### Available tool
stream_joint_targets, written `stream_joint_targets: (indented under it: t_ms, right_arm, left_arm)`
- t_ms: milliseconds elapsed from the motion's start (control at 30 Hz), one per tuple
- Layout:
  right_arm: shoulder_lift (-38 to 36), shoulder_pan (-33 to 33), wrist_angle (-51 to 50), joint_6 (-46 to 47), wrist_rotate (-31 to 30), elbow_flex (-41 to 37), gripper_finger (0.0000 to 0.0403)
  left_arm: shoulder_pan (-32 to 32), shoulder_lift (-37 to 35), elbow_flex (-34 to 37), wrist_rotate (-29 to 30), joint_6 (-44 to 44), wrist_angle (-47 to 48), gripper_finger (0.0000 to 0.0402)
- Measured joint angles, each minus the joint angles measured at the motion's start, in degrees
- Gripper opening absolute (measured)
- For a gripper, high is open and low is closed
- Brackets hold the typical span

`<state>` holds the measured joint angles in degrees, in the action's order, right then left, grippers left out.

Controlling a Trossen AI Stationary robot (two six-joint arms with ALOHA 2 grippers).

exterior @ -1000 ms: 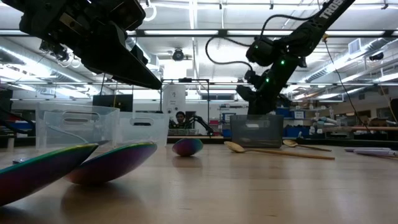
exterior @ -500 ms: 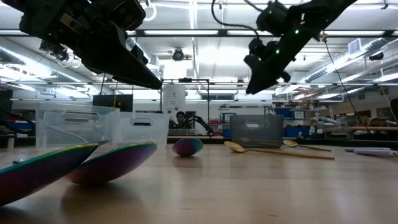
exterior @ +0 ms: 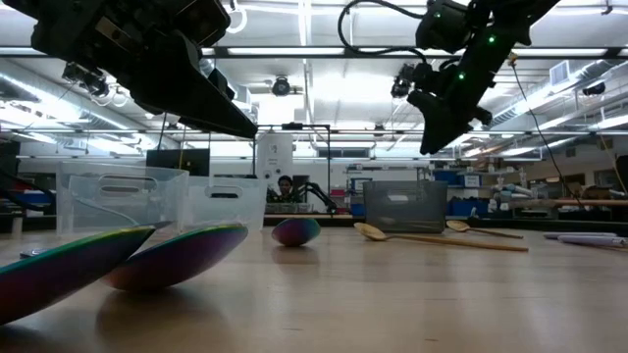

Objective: Sort silverware by color (type)
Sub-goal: Put the gold spoon into the black bin

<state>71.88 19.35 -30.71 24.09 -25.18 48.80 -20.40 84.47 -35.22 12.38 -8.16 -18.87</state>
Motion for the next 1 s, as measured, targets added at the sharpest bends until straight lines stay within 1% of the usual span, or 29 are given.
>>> stream_joint_targets:
  t_ms: [100, 333, 567, 700, 833, 1000]
  right_arm:
    - [0.0, 0.28, -3.37, 3.34, 0.71, 0.02, 0.0124]
    - [0.13, 0.7, -8.86, 7.21, 0.16, -0.04, 0.0124]
    - [0.13, 0.74, -8.89, 8.43, -0.63, -2.95, 0.0124]
    - [0.13, 1.88, -8.47, 10.39, 2.33, -5.93, 0.013]
    - [0.15, 2.27, -7.0, 10.87, 3.5, -9.48, 0.0143]
    - [0.15, 1.94, -2.03, 11.99, 3.66, -13.11, 0.0169]
  left_arm:
    - [0.0, 0.0, 0.0, 0.0, 0.0, 0.02, 0.0123]
    - [0.11, 0.0, 0.0, 0.01, -0.14, 0.15, 0.0123]
    - [0.11, 0.0, 0.0, 0.0, -0.2, 0.13, 0.0123]
    - [0.09, 0.0, 0.0, 0.0, -0.32, 0.13, 0.0123]
    - [0.09, 0.0, 0.0, 0.0, -0.33, 0.13, 0.0123]
    - [0.1, 0.0, 0.0, 0.0, -0.2, 0.13, 0.0123]
